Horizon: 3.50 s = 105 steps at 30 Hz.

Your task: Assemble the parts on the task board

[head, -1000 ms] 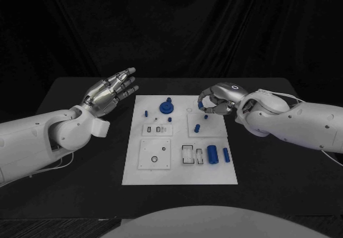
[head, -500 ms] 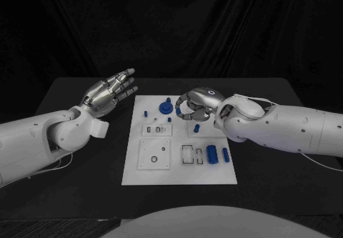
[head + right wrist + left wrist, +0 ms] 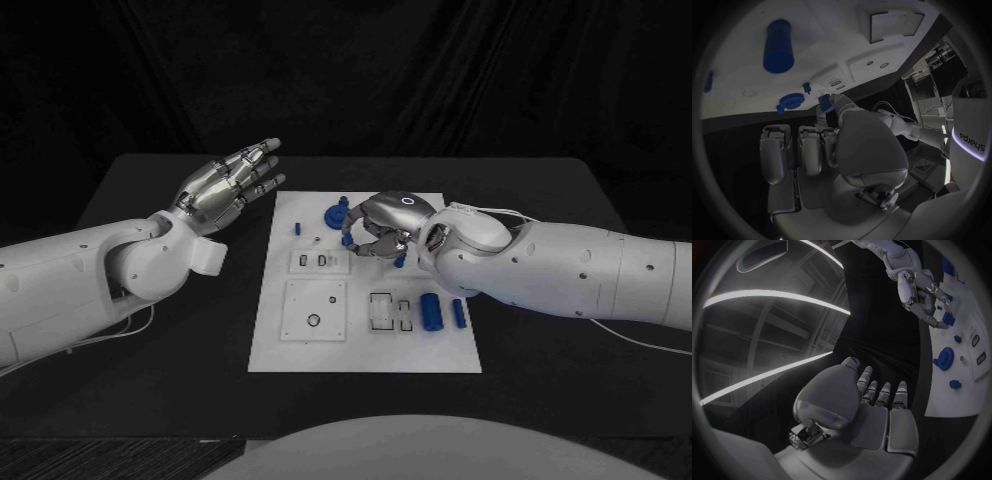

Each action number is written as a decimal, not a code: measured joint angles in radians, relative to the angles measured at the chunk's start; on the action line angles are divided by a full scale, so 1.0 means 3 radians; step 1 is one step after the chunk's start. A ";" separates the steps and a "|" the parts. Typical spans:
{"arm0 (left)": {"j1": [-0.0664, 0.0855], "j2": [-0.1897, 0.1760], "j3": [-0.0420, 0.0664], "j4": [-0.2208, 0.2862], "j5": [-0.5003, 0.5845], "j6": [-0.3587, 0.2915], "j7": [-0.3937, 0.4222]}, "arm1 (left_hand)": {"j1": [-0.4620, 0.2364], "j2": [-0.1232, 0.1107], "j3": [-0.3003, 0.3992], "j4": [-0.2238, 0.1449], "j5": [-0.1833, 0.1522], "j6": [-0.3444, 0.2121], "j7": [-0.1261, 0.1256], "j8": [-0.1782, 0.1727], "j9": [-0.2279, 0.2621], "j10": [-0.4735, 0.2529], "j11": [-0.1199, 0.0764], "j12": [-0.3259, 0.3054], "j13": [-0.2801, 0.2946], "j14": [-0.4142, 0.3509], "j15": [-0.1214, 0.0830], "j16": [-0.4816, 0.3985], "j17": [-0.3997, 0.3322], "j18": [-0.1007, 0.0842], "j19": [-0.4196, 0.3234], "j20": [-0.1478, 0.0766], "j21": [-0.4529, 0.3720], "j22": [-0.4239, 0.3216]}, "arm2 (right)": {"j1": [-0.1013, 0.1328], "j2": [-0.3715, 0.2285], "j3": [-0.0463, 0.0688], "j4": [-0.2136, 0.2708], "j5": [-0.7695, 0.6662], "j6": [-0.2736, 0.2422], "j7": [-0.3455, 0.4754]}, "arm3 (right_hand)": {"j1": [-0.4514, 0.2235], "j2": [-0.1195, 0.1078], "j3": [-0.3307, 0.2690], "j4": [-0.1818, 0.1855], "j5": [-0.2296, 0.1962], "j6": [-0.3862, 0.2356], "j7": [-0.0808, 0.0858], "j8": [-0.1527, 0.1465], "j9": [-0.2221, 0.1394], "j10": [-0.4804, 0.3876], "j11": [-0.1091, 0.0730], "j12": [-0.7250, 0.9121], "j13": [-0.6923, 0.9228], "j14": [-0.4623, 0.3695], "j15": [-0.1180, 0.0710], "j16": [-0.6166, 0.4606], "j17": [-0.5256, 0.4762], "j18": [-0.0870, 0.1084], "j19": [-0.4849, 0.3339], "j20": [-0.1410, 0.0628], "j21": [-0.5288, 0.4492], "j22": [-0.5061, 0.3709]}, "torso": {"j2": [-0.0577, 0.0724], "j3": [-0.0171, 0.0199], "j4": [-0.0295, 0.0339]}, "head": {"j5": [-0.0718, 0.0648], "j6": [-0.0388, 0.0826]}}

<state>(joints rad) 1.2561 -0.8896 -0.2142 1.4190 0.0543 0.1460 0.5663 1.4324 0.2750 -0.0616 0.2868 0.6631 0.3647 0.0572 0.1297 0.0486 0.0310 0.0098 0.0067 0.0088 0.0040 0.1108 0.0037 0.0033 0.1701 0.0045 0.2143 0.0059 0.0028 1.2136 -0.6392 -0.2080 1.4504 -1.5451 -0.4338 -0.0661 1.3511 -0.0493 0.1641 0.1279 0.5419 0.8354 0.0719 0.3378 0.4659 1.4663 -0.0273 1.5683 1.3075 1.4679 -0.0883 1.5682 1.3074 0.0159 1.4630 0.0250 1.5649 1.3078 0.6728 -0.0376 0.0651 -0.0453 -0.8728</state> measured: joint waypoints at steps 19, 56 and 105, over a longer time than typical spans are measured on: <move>-0.0003 0.0041 0.0000 -0.0026 0.0000 0.0021 -0.0036 | 0.0000 0.0000 0.0000 0.0000 0.0000 0.0012 0.0012 0.0000 0.0003 -0.0001 -0.0001 0.0000 -0.0001 0.0000 0.0000 0.0000 0.0000 0.0000 0.0000 0.0000 0.0000 0.0000 | -0.0074 0.0168 0.0000 -0.0122 -0.0047 0.0301 -0.0088 | 0.0000 0.0000 0.0020 0.0001 -0.0031 -0.0018 0.0018 -0.0010 -0.0004 0.0000 0.0000 0.0000 0.0000 -0.0012 0.0012 0.0000 0.0000 0.0000 0.0000 0.0000 -0.0001 -0.0001 | 0.0000 0.0004 -0.0003 | -0.0009 0.0000; -0.0005 0.0053 0.0001 -0.0032 0.0000 0.0037 -0.0037 | 0.0000 0.0000 0.0019 0.0000 0.0000 0.0012 0.0012 0.0000 0.0002 -0.0003 -0.0003 0.0000 -0.0001 0.0000 0.0000 0.0000 0.0000 0.0000 0.0000 0.0000 0.0000 0.0000 | -0.0109 0.0243 0.0002 -0.0192 -0.0066 0.0394 -0.0106 | -0.0101 -0.0037 0.0070 -0.0077 -0.0639 -0.0260 0.0033 -0.0146 -0.0099 -0.0001 0.0025 0.0000 0.0000 -0.0015 0.0033 0.0000 0.0000 0.0000 0.0010 0.0034 -0.0015 -0.0001 | -0.0001 0.0004 -0.0006 | -0.0011 0.0001; -0.0008 -0.0003 0.0001 0.0049 -0.0031 -0.0214 0.0021 | 0.0170 -0.0226 0.0175 -0.0232 -0.0246 0.0222 0.0146 0.0159 0.0024 0.0093 0.0177 0.0026 0.0019 0.0037 -0.0023 0.0119 0.0032 0.0000 0.0095 0.0051 0.0058 0.0052 | 0.0402 -0.0563 0.0002 0.0587 -0.0150 -0.0317 0.0008 | -0.0706 -0.0398 -0.0521 0.0566 -0.1629 -0.0658 0.0016 -0.0339 -0.0654 0.0000 0.0025 0.0000 0.0000 -0.0015 0.0033 -0.0066 0.0000 0.0000 0.0012 0.0036 -0.0147 0.0000 | -0.0003 0.0005 -0.0004 | 0.0020 0.0001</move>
<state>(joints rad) 1.2537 -0.8904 -0.2139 1.4338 0.0450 0.0818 0.5726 1.4835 0.2071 -0.0090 0.2172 0.5894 0.4313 0.1010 0.1775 0.0559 0.0590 0.0630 0.0145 0.0146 0.0151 0.1039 0.0393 0.0127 0.1702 0.0329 0.2296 0.0234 0.0183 1.3341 -0.8080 -0.2074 1.6265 -1.5902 -0.5288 -0.0636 1.1394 -0.1686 0.0079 0.2978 0.0533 0.6379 0.0769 0.2362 0.2697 1.4662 -0.0199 1.5683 1.3073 1.4632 -0.0784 1.5485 1.3073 0.0159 1.4665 0.0357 1.5207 1.3076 0.6719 -0.0360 0.0640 -0.0391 -0.8725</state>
